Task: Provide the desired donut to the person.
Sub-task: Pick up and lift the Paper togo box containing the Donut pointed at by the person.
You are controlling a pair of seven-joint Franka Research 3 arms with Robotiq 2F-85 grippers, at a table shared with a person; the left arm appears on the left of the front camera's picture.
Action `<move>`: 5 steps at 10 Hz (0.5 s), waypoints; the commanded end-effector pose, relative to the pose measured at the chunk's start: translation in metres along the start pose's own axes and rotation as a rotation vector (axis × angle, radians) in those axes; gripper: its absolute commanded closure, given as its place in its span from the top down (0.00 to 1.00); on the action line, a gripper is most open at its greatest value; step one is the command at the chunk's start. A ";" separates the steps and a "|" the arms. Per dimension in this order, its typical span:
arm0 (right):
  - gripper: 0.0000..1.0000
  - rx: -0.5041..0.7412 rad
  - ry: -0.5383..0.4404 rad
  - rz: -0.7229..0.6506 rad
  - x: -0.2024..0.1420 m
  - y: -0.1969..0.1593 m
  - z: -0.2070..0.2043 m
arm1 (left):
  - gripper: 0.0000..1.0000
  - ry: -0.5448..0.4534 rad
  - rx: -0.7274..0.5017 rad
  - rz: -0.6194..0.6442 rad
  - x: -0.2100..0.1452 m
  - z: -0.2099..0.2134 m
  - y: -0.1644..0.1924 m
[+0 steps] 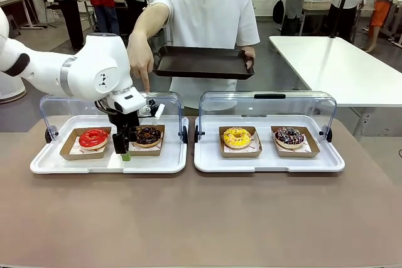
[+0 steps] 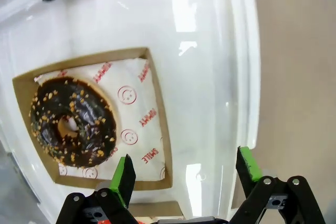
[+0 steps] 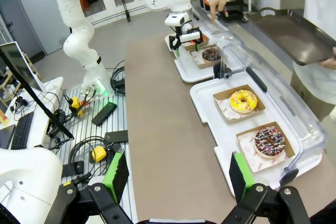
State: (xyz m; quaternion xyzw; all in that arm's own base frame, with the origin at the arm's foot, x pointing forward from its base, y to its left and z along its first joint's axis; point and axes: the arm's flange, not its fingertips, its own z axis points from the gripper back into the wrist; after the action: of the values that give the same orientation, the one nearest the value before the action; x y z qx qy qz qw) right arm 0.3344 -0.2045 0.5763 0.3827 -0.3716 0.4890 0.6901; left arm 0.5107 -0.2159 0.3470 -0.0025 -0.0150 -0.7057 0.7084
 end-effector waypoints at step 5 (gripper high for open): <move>1.00 0.003 -0.010 0.008 0.000 0.001 0.000 | 1.00 0.053 0.064 0.104 -0.013 -0.001 0.005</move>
State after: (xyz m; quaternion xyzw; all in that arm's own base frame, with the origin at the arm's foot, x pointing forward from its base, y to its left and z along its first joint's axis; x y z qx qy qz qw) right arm 0.3344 -0.2045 0.5763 0.3827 -0.3716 0.4890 0.6901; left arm 0.5144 -0.2037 0.3458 0.0328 -0.0203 -0.6748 0.7370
